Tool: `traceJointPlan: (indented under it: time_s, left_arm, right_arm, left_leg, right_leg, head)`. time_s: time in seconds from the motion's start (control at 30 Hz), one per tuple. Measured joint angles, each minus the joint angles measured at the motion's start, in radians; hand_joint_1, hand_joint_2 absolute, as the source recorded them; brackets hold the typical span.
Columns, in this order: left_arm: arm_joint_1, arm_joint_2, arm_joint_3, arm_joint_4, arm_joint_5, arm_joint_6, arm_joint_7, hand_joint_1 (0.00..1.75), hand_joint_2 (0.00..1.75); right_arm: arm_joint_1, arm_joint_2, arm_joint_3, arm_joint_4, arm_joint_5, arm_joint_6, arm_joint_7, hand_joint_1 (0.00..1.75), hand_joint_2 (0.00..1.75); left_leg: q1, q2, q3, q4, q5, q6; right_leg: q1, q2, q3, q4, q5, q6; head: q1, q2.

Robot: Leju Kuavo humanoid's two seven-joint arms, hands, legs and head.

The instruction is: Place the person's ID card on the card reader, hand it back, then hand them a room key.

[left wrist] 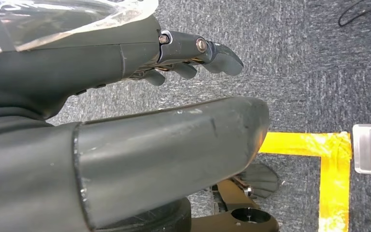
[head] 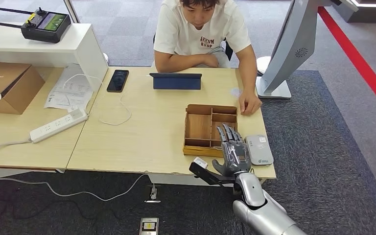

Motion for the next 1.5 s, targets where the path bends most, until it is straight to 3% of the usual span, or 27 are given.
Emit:
traceJointPlan:
  time_s: [1.5]
  left_arm:
    - [0.000, -0.013, 0.000, 0.000, 0.017, 0.013, -0.004, 0.00, 0.00]
  right_arm:
    - [-0.055, 0.008, -0.014, 0.105, -0.104, -0.013, -0.032, 0.00, 1.75]
  left_leg:
    - [0.000, 0.000, 0.000, 0.000, 0.000, 0.000]
  right_leg:
    - [0.000, 0.000, 0.000, 0.000, 0.000, 0.000]
  head:
    - [0.000, 0.000]
